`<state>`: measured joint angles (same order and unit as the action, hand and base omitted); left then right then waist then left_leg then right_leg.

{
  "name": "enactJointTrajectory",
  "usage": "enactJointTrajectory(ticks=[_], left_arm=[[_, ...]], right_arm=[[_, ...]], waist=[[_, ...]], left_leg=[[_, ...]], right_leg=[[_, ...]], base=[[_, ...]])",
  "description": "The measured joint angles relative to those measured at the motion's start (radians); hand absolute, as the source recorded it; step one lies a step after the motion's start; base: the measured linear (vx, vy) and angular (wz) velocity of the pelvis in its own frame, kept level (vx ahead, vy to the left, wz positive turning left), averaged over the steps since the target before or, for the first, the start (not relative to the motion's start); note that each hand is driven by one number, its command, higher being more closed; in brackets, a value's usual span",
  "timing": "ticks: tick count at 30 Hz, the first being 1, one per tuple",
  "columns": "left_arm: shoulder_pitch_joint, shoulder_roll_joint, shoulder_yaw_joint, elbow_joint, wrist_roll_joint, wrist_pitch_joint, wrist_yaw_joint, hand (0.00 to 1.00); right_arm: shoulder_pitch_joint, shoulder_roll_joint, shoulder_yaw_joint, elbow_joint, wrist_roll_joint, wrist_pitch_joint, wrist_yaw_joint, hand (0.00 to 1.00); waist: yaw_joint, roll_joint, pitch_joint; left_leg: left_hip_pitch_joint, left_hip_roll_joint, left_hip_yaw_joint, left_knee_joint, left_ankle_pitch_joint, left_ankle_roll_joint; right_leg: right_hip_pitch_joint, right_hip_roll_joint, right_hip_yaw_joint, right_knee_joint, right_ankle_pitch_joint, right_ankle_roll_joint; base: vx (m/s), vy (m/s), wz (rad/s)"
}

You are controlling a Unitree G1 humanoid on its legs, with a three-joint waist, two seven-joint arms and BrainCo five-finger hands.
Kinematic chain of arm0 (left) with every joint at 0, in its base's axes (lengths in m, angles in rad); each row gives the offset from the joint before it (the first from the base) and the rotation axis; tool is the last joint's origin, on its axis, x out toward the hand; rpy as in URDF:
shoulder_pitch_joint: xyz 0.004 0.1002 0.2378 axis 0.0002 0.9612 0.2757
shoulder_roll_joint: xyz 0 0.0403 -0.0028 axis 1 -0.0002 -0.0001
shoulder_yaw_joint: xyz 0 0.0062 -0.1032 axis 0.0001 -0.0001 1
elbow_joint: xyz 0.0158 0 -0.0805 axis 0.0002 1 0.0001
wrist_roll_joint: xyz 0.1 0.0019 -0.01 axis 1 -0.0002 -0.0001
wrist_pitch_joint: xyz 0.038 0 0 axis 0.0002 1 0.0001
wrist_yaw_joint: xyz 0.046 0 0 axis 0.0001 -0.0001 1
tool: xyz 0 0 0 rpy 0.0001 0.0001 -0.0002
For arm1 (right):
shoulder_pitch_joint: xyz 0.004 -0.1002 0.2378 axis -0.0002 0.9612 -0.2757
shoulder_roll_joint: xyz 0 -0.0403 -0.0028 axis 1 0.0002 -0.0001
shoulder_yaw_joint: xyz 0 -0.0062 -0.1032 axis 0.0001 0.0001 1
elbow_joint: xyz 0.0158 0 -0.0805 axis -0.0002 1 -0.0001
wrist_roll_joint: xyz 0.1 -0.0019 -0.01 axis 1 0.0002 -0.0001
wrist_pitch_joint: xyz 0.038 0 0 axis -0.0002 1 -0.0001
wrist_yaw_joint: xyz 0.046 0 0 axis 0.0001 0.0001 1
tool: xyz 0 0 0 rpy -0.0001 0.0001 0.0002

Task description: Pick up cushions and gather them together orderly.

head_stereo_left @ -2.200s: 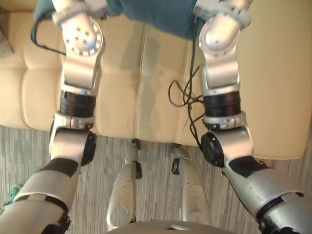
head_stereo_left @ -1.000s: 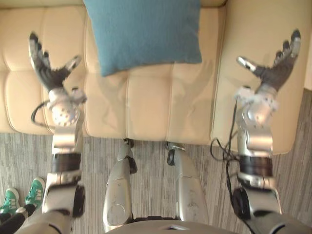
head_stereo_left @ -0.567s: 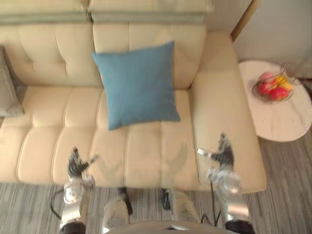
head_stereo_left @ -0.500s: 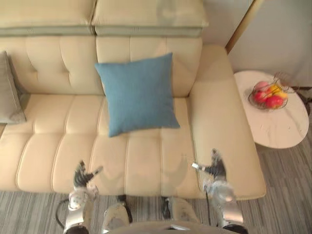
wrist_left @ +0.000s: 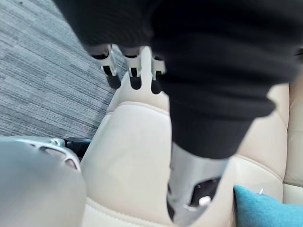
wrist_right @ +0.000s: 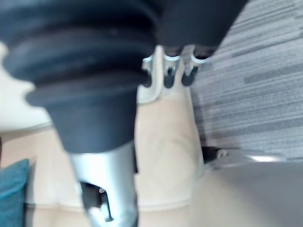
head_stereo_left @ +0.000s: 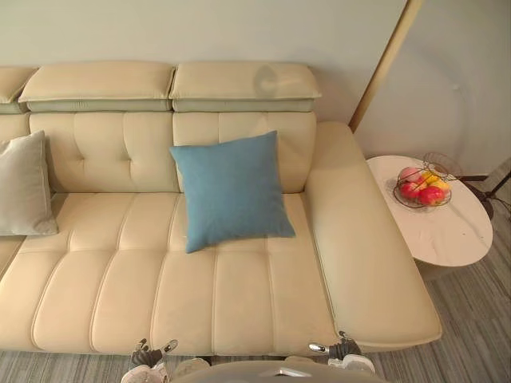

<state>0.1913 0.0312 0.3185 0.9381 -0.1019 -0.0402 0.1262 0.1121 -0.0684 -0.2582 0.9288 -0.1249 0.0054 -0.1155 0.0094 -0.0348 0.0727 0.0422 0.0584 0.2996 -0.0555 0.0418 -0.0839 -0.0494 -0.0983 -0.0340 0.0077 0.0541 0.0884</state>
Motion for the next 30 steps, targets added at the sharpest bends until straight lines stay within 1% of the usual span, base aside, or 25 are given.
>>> enactJointTrajectory(ticks=[2,3,4,5,6,7,8,9,10,11,12,13,14,15,16,17,18,20,21,22,25,26,27,28,30], left_arm=[[-0.006,0.000,0.009,0.006,0.000,0.000,0.004,0.00],[-0.013,0.004,0.016,0.007,0.000,0.000,0.011,0.00],[-0.022,0.010,0.021,0.004,-0.001,0.000,0.019,0.00],[-0.024,0.009,0.029,0.003,-0.001,0.000,0.022,0.00],[-0.025,0.003,0.034,0.002,-0.001,0.000,0.023,0.00],[-0.025,-0.017,0.032,-0.018,-0.003,-0.001,0.027,0.00],[-0.027,-0.010,0.033,-0.025,-0.004,-0.001,0.031,0.00],[-0.028,0.001,0.032,-0.025,-0.005,0.000,0.034,0.00],[-0.033,0.015,0.033,-0.026,-0.006,0.000,0.035,0.00],[-0.032,0.021,0.031,-0.026,-0.006,0.001,0.037,0.00],[-0.032,0.021,0.029,-0.026,-0.006,0.002,0.036,0.00],[-0.032,0.019,0.024,-0.029,-0.010,0.002,0.038,0.00],[-0.033,0.017,0.021,-0.036,-0.013,0.002,0.040,0.00],[-0.042,0.014,0.015,-0.045,-0.015,0.002,0.042,0.00],[-0.049,0.008,0.011,-0.046,-0.015,0.002,0.043,0.00],[-0.063,-0.006,-0.015,-0.045,-0.015,0.002,0.045,0.00],[-0.081,-0.018,-0.036,-0.043,-0.019,0.002,0.047,0.00],[-0.085,-0.039,-0.086,-0.042,-0.023,0.002,0.048,0.00],[-0.081,-0.042,-0.103,-0.042,-0.023,0.002,0.049,0.00],[-0.081,-0.043,-0.115,-0.045,-0.026,0.000,0.048,0.00],[-0.081,-0.043,-0.116,-0.045,-0.021,-0.001,0.050,0.00],[-0.085,-0.044,-0.116,-0.044,-0.021,-0.001,0.050,0.00],[-0.085,-0.045,-0.109,-0.045,-0.022,-0.001,0.049,0.00],[-0.088,-0.046,-0.100,-0.045,-0.021,-0.001,0.049,0.00],[-0.086,-0.044,-0.077,-0.054,-0.021,-0.001,0.048,0.00]], right_arm=[[-0.003,0.005,0.001,-0.007,0.000,0.001,-0.002,0.00],[-0.005,0.018,0.000,-0.011,0.000,0.001,-0.002,0.00],[-0.008,0.022,0.001,-0.014,0.000,0.002,-0.004,0.00],[-0.008,0.022,0.002,-0.013,0.000,0.003,-0.004,0.00],[-0.012,0.021,0.003,-0.014,0.001,0.003,-0.003,0.00],[-0.041,0.009,0.003,-0.011,0.002,0.005,-0.004,0.00],[-0.048,0.011,0.008,-0.012,0.001,0.001,-0.005,0.00],[-0.046,0.016,0.012,-0.011,0.001,-0.001,-0.005,0.00],[-0.040,0.029,0.024,-0.005,0.001,0.000,-0.005,0.00],[-0.031,0.039,0.039,-0.001,0.001,0.000,-0.005,0.00],[-0.037,0.045,0.055,0.003,0.001,0.001,-0.004,0.00],[-0.048,0.048,0.070,0.003,0.000,0.001,-0.004,0.00],[-0.066,0.048,0.081,0.004,0.000,0.002,-0.005,0.00],[-0.094,0.038,0.092,0.011,-0.002,0.003,-0.006,0.00],[-0.107,0.032,0.094,0.017,-0.002,0.003,-0.008,0.00],[-0.157,0.006,0.102,0.031,-0.002,0.002,-0.024,0.00],[-0.181,-0.013,0.101,0.031,-0.003,0.003,-0.032,0.00],[-0.183,-0.046,0.098,0.031,-0.020,0.006,-0.041,0.00],[-0.168,-0.052,0.097,0.031,-0.023,0.012,-0.042,0.00],[-0.155,-0.051,0.091,0.032,-0.023,0.017,-0.045,0.00],[-0.147,-0.051,0.056,0.031,-0.020,0.021,-0.063,0.00],[-0.140,-0.046,0.041,0.031,-0.019,0.021,-0.070,0.00],[-0.123,-0.035,0.036,0.029,-0.018,0.021,-0.070,0.00],[-0.112,-0.027,0.032,0.028,-0.018,0.021,-0.069,0.00],[-0.092,0.026,-0.001,0.024,-0.014,0.020,-0.067,0.00]], waist=[[0.014,-0.002,0.003],[0.017,-0.015,0.011],[0.015,-0.030,0.017],[0.015,-0.031,0.017],[0.016,-0.019,0.016],[0.020,0.027,0.032],[0.015,0.023,0.040],[0.017,0.025,0.045],[0.020,-0.007,0.038],[0.022,-0.023,0.028],[0.023,-0.029,0.025],[0.025,-0.035,0.020],[0.031,-0.043,0.015],[0.044,-0.051,0.007],[0.050,-0.040,0.010],[0.064,0.008,0.020],[0.064,0.043,0.045],[0.049,0.099,0.068],[0.045,0.107,0.068],[0.047,0.100,0.068],[0.035,0.078,0.064],[0.039,0.066,0.072],[0.044,0.060,0.078],[0.043,0.064,0.077],[0.039,0.031,0.089]], left_leg=[[-0.005,-0.013,0.018,0.007,-0.008,0.014],[-0.027,-0.013,0.039,0.044,-0.022,0.034],[-0.063,-0.013,0.061,0.111,-0.045,0.055],[-0.079,-0.008,0.063,0.135,-0.051,0.074],[-0.095,0.015,0.066,0.145,-0.056,0.087],[-0.118,0.073,0.089,0.165,-0.057,0.098],[-0.127,0.091,0.082,0.182,-0.059,0.099],[-0.127,0.093,0.074,0.188,-0.060,0.098],[-0.131,0.090,0.060,0.196,-0.056,0.099],[-0.133,0.085,0.051,0.195,-0.044,0.096],[-0.142,0.084,0.047,0.195,-0.025,0.087],[-0.164,0.076,0.046,0.200,-0.001,0.085],[-0.188,0.068,0.051,0.206,0.013,0.085],[-0.233,0.071,0.057,0.217,0.037,0.080],[-0.250,0.076,0.057,0.215,0.052,0.075],[-0.300,0.107,0.052,0.202,0.087,0.059],[-0.315,0.122,0.043,0.191,0.118,0.052],[-0.315,0.148,-0.009,0.139,0.191,0.027],[-0.296,0.148,-0.032,0.094,0.241,-0.005],[-0.280,0.139,-0.063,0.077,0.243,-0.032],[-0.265,0.078,-0.101,0.178,0.080,-0.016],[-0.254,0.057,-0.113,0.255,-0.027,-0.004],[-0.231,0.058,-0.123,0.287,-0.090,-0.004],[-0.229,0.056,-0.125,0.297,-0.097,-0.005],[-0.195,0.032,-0.106,0.290,-0.115,-0.016]], right_leg=[[-0.028,-0.006,0.041,0.007,0.015,0.011],[-0.044,-0.012,0.056,0.007,0.022,0.014],[-0.058,-0.026,0.041,0.003,0.012,0.007],[-0.058,-0.029,0.024,-0.008,-0.008,0.002],[-0.056,-0.029,-0.012,-0.018,-0.043,-0.013],[-0.113,-0.038,-0.125,0.207,-0.088,-0.059],[-0.144,-0.049,-0.150,0.413,-0.133,-0.053],[-0.148,-0.059,-0.151,0.511,-0.160,-0.044],[-0.119,-0.081,-0.138,0.669,-0.199,-0.019],[-0.087,-0.091,-0.128,0.745,-0.223,-0.005],[-0.049,-0.089,-0.111,0.765,-0.229,0.016],[-0.007,-0.091,-0.096,0.724,-0.220,0.037],[0.015,-0.091,-0.084,0.653,-0.201,0.039],[0.042,-0.075,-0.089,0.524,-0.276,0.046],[0.053,-0.062,-0.093,0.461,-0.294,0.041],[0.078,-0.023,-0.118,0.307,-0.308,0.026],[0.098,0.002,-0.120,0.233,-0.311,0.020],[0.105,0.044,-0.145,0.209,-0.299,0.004],[0.099,0.049,-0.155,0.220,-0.297,-0.003],[0.086,0.032,-0.171,0.230,-0.297,-0.020],[0.020,-0.011,-0.147,0.232,-0.262,-0.019],[-0.017,-0.026,-0.111,0.227,-0.238,-0.009],[-0.029,-0.027,-0.082,0.228,-0.222,0.000],[-0.029,-0.027,-0.074,0.228,-0.217,0.003],[-0.022,-0.035,-0.035,0.221,-0.194,0.015]], base=[[-0.12,0.086,-0.63],[-0.14,0.080,-0.58],[-0.14,0.077,-0.37],[-0.09,0.026,-0.22],[-0.14,0.030,-0.36],[-0.15,0.010,-0.32],[-0.12,0.029,-0.22],[-0.07,-0.015,0.20],[-0.06,-0.072,0.31],[-0.09,-0.122,0.32],[-0.14,-0.151,0.20],[-0.14,-0.132,0.07],[-0.18,-0.153,-0.14],[-0.17,-0.140,-0.29],[-0.27,-0.202,-0.50],[-0.32,-0.218,-0.38],[-0.43,-0.245,-0.20],[-0.37,-0.160,0.23],[-0.31,-0.100,0.15],[-0.26,-0.081,-0.11],[-0.16,0.013,-0.32],[-0.13,0.107,-0.59],[-0.10,0.099,-0.63],[-0.11,0.109,-0.69],[-0.14,0.118,-0.52]])
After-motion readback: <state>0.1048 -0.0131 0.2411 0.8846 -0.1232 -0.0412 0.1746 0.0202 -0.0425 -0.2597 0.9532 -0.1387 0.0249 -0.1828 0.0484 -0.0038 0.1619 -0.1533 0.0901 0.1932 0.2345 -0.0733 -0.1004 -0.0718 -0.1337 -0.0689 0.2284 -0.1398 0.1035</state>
